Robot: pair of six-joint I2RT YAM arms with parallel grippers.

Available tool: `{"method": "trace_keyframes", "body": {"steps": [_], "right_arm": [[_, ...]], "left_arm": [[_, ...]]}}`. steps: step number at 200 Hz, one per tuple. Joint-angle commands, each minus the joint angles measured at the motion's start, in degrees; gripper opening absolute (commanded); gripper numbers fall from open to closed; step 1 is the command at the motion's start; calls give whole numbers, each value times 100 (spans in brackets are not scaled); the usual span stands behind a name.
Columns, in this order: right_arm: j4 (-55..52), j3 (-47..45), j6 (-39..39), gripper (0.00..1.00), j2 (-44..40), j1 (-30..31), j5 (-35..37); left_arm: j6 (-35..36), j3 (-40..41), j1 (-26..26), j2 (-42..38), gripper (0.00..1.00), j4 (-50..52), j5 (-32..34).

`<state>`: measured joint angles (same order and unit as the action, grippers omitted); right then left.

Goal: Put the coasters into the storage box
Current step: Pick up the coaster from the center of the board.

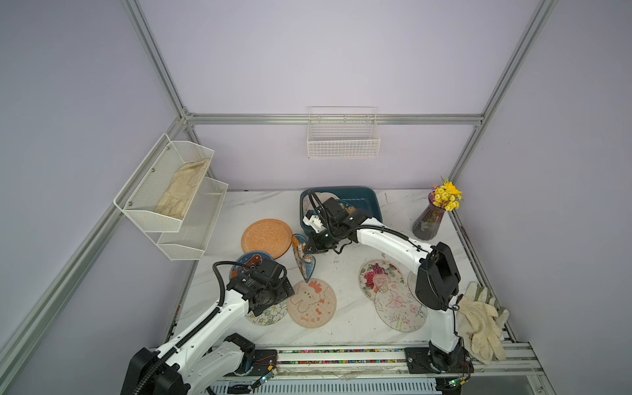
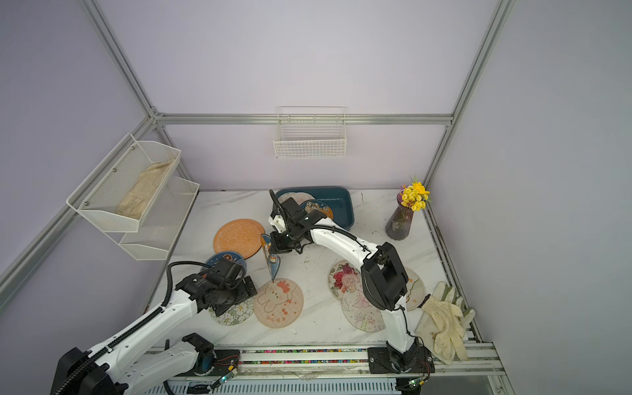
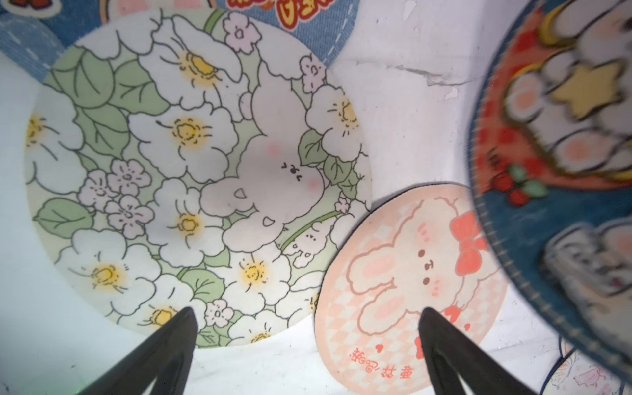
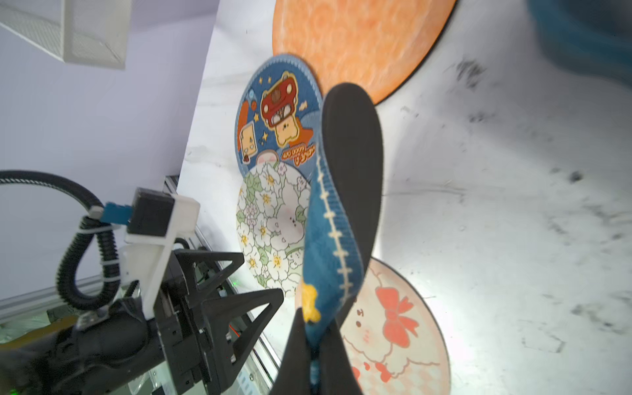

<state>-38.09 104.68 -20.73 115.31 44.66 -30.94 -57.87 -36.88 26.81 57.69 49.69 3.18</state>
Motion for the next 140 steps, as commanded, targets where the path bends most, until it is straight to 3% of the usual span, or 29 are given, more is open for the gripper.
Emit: {"method": "trace_keyframes", "body": {"steps": [1, 112, 140], "right_arm": [[-239, 423, 174, 0, 45, -254, 72], [-479, 3731, 550, 0, 2236, -1434, 353], [-469, 4042, 551, 0, 2666, -1732, 447]], "left_arm": [[196, -589, 35, 79, 100, -196, -71], [236, -714, 34, 334, 100, -438, -186], [332, -788, 35, 467, 100, -498, -228]]}}
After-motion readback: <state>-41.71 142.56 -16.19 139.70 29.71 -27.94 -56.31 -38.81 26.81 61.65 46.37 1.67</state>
